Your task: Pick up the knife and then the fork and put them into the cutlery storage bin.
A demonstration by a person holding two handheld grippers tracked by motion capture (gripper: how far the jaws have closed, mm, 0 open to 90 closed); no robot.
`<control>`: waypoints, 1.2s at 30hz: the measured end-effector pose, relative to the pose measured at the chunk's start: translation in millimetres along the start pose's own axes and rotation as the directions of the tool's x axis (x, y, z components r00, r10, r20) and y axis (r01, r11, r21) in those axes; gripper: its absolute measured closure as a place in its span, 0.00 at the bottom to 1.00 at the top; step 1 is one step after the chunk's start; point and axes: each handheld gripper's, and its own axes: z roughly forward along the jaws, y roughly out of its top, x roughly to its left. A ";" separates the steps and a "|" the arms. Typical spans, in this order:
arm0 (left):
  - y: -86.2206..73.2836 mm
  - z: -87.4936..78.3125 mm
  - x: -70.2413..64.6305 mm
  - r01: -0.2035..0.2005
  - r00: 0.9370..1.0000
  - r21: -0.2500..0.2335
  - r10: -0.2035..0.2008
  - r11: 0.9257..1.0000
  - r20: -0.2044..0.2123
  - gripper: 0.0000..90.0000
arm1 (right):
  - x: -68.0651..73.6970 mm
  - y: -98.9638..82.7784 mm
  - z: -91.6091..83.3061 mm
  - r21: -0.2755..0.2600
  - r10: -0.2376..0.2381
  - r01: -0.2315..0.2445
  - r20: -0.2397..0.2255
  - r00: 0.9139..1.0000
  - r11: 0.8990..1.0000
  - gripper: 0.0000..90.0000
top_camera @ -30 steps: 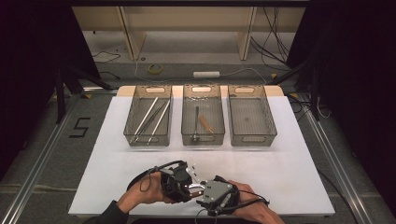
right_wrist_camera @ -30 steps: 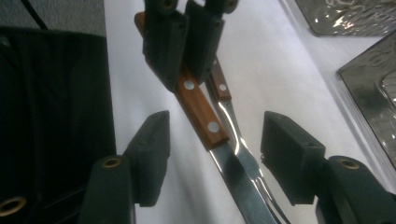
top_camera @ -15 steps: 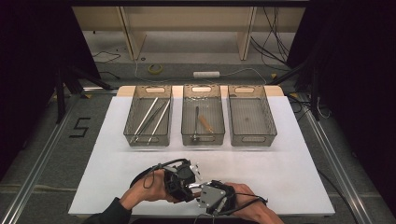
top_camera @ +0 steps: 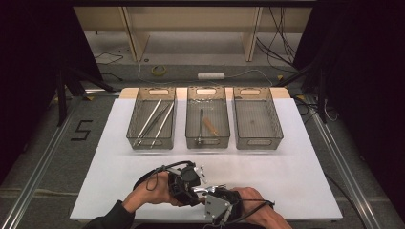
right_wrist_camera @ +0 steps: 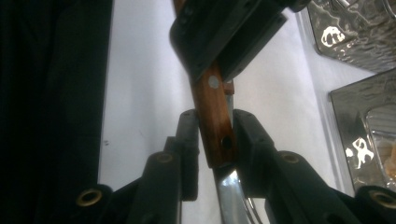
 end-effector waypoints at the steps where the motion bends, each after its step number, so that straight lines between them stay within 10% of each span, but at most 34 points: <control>1: -0.1 -0.7 -0.3 -0.001 1.000 -0.004 0.001 1.000 -0.001 0.82 | 0.3 0.1 0.3 -0.004 -0.009 0.009 0.000 1.000 1.000 0.85; 8: -1.0 -0.8 1.0 -0.002 1.000 -0.036 0.001 0.999 -0.015 0.78 | 1.2 -1.2 0.5 0.008 -0.025 0.025 -0.016 1.000 1.000 0.86; 14: -6.5 -9.1 5.4 0.035 0.995 -0.109 -0.045 0.993 -0.091 0.48 | -3.8 -6.5 -3.1 0.009 0.001 -0.001 -0.007 1.000 1.000 0.86; 29: -40.1 -25.4 21.7 0.102 0.966 -0.376 -0.182 0.921 -0.183 0.23 | -27.7 -33.5 -18.5 0.020 0.133 -0.134 0.053 0.990 0.991 0.86; 36: -63.0 -21.3 29.0 0.141 0.944 -0.445 -0.256 0.884 -0.208 0.20 | -54.9 -50.1 -30.7 -0.020 0.306 -0.305 0.089 0.948 0.952 0.86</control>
